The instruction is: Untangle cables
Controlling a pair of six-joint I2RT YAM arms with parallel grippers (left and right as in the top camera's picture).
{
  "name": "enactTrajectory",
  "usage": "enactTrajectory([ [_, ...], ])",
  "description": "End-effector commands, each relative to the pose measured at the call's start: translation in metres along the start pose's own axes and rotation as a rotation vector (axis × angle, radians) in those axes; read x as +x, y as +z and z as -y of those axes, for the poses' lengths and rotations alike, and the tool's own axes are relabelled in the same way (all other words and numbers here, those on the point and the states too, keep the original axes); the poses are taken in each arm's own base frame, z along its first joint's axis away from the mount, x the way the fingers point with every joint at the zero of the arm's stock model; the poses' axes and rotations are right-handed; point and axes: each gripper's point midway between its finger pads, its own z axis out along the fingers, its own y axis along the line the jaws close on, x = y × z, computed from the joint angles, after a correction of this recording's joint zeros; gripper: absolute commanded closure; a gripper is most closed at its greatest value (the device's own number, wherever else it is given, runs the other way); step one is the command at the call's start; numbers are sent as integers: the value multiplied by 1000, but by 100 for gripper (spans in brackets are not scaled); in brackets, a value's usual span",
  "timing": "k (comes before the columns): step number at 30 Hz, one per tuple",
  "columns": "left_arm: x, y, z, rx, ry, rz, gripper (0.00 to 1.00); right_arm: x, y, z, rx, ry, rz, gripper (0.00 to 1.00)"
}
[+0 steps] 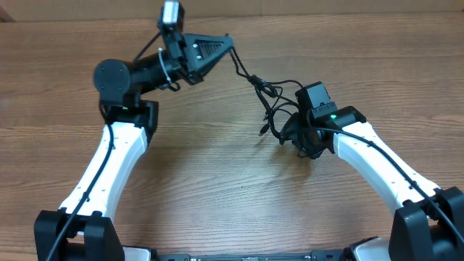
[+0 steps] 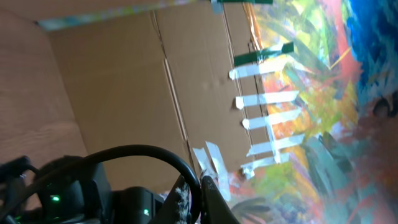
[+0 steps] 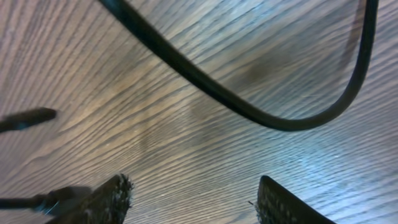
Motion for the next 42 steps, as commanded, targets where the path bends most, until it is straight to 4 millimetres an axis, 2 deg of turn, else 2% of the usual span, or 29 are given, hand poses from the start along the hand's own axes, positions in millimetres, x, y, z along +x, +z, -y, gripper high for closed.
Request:
enactTrajectory([
  [1,-27,-22,26,30,132,120,96,-10,0,20,82,5,51,46],
  [2,-35,-31,26,16,189,147,96,-9,0,20,85,6,48,67],
  [5,-45,-42,17,-29,262,173,96,-9,0,21,89,6,45,96],
  [9,-56,-53,-14,-138,267,193,96,-7,0,23,96,6,40,96],
  [12,-63,-63,-57,-277,224,222,96,-6,0,23,94,6,31,96],
  [16,-66,-94,-130,-566,134,308,96,-3,1,20,80,7,14,96],
  [18,-55,-126,-179,-821,62,359,96,-2,1,20,76,7,9,96],
  [19,-50,-138,-192,-909,46,371,96,-2,1,19,74,7,10,96],
  [22,-37,-174,-220,-1144,6,411,96,-3,1,19,72,7,11,96],
  [25,-27,-204,-232,-1311,-38,450,96,-3,1,18,69,7,13,96],
  [27,-20,-215,-236,-1370,-62,450,92,-3,1,17,63,6,12,96],
  [31,-10,-212,-238,-1379,-16,348,60,-2,1,10,31,5,0,96],
  [33,-4,-199,-238,-1337,60,232,44,-2,1,5,10,4,-5,96],
  [36,4,-183,-237,-1284,154,105,39,-1,1,-1,-19,-5,-12,96],
  [42,40,-128,-228,-1051,387,-220,29,5,-2,-34,-179,-93,-62,96],
])
